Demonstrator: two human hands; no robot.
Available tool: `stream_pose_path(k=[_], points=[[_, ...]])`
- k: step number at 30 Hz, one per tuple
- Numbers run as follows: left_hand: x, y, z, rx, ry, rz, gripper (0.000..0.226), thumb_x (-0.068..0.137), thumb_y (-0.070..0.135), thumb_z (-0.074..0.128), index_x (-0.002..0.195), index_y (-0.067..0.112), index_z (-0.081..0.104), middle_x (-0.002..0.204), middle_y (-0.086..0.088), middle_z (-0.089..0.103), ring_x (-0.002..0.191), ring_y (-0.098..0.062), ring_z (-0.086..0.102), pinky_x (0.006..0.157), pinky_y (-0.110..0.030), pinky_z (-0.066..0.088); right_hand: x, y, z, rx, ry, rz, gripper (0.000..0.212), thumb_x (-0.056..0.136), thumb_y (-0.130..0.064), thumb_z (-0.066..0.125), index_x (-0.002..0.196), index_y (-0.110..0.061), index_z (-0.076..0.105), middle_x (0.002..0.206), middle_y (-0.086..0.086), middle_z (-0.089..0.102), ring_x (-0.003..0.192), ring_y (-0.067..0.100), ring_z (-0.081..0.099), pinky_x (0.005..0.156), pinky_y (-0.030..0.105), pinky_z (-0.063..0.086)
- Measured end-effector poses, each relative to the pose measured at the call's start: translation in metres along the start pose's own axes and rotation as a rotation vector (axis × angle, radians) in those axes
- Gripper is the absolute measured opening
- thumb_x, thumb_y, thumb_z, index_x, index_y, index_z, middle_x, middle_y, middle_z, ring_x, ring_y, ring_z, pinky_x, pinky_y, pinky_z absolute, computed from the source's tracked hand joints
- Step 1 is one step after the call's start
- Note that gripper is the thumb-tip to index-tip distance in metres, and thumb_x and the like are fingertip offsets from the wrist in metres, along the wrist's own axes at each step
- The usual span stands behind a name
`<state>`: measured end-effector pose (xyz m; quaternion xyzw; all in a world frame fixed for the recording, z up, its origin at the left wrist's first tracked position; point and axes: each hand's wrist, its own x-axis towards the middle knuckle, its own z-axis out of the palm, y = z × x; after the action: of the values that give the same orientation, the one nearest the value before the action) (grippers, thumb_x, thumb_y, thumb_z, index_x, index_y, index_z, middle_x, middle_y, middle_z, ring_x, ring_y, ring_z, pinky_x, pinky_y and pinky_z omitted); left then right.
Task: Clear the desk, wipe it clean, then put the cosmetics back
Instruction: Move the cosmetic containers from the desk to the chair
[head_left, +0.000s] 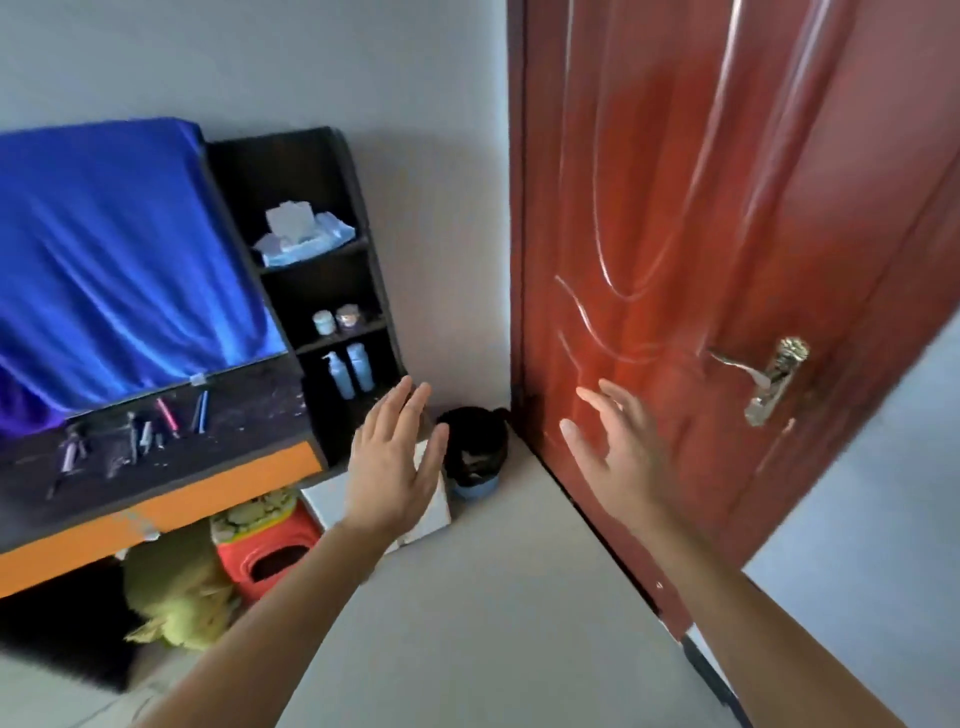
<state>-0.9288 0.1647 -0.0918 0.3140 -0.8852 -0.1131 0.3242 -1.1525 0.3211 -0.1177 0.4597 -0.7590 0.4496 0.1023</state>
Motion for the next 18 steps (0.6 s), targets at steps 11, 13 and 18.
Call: stream_pose_path(k=[11, 13, 18], points=[[0.032, -0.206, -0.076, 0.135, 0.119, -0.307, 0.055, 0.1, 0.046, 0.041, 0.148, 0.02, 0.039, 0.156, -0.003, 0.036, 0.141, -0.025, 0.036, 0.109, -0.046, 0.034, 0.092, -0.11, 0.231, 0.054, -0.329, -0.123, 0.053, 0.095, -0.057, 0.051, 0.141, -0.031, 0.052, 0.149, -0.006, 0.043, 0.133, 0.008, 0.04, 0.102, 0.025, 0.039], [0.034, -0.225, -0.071, 0.135, 0.109, -0.339, 0.056, 0.099, 0.048, 0.039, 0.148, 0.02, 0.04, 0.156, -0.003, 0.037, 0.14, -0.026, 0.037, 0.108, -0.047, 0.035, 0.099, -0.111, 0.26, 0.074, -0.367, -0.107, 0.053, 0.096, -0.059, 0.05, 0.142, -0.034, 0.05, 0.148, -0.009, 0.041, 0.134, 0.005, 0.038, 0.1, 0.021, 0.038], [0.074, -0.271, -0.046, 0.143, 0.081, -0.389, 0.057, 0.099, 0.05, 0.037, 0.149, 0.023, 0.037, 0.156, -0.001, 0.035, 0.14, -0.024, 0.037, 0.109, -0.047, 0.036, 0.142, -0.102, 0.333, 0.076, -0.461, -0.136, 0.054, 0.096, -0.064, 0.046, 0.143, -0.038, 0.045, 0.149, -0.015, 0.038, 0.134, 0.003, 0.039, 0.097, 0.018, 0.037]])
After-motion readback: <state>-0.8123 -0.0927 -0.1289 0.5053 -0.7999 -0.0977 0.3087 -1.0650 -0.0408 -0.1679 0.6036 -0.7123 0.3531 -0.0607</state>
